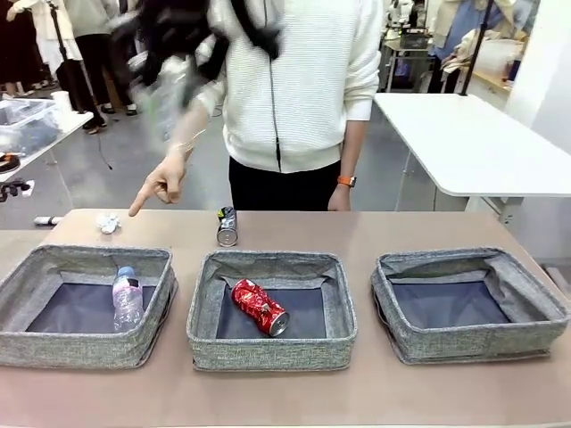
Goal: Sort the waste into the appropriate baskets.
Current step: Place the picked waste into the Fabric basket indicated by the person.
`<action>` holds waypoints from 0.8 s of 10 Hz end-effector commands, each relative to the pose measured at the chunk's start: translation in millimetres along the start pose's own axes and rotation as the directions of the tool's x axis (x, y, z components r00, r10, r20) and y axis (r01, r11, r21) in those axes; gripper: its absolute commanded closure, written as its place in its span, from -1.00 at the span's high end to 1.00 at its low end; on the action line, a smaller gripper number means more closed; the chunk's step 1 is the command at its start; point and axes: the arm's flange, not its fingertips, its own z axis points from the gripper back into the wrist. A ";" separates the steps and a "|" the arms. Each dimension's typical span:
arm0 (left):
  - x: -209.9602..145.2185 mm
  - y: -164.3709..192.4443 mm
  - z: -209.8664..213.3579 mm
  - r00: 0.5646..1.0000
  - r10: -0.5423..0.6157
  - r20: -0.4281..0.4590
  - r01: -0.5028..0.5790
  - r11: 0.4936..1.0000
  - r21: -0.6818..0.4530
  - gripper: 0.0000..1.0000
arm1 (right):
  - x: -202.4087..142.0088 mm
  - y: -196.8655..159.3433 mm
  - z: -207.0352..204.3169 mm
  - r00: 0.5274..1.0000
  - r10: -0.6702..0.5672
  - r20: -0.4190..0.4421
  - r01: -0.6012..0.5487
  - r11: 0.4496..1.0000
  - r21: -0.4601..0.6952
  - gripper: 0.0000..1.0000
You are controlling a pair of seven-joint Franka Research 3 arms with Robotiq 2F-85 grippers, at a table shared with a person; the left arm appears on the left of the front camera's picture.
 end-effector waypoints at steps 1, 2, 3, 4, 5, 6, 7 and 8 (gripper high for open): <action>-5.1 7.5 1.3 0.991 0.091 0.097 -0.085 0.994 -0.065 0.96 | -8.1 17.1 -80.3 0.989 0.146 0.007 -0.146 0.988 0.051 -0.19; -6.8 7.4 -1.0 0.985 0.112 0.133 -0.098 0.989 -0.110 0.96 | 0.0 41.4 -120.6 0.990 0.141 -0.013 -0.141 0.989 0.049 -0.19; -6.2 8.2 -2.2 0.983 0.111 0.146 -0.089 0.984 -0.155 0.96 | 5.5 59.9 -156.4 0.985 0.096 -0.143 -0.096 0.995 0.010 -0.19; -33.3 29.4 31.6 0.985 0.055 0.161 -0.031 0.989 -0.145 0.96 | 5.0 54.2 -170.4 0.961 0.003 -0.275 -0.058 0.980 -0.188 -0.19; -12.0 18.0 13.9 0.988 0.108 0.114 -0.098 0.991 -0.092 0.96 | -13.4 54.3 -152.0 0.987 0.143 -0.074 -0.139 0.989 0.055 -0.19; -12.0 18.0 13.9 0.988 0.108 0.114 -0.098 0.991 -0.092 0.96 | -13.4 54.3 -152.0 0.987 0.143 -0.074 -0.139 0.989 0.055 -0.19; -12.0 18.0 13.9 0.988 0.108 0.114 -0.098 0.991 -0.092 0.96 | -18.7 51.7 -196.7 0.979 0.101 -0.177 -0.110 0.993 -0.044 -0.19; -12.0 18.0 13.9 0.988 0.108 0.114 -0.098 0.991 -0.092 0.96 | -15.7 57.4 -210.3 0.986 0.146 -0.076 -0.145 0.989 0.012 -0.19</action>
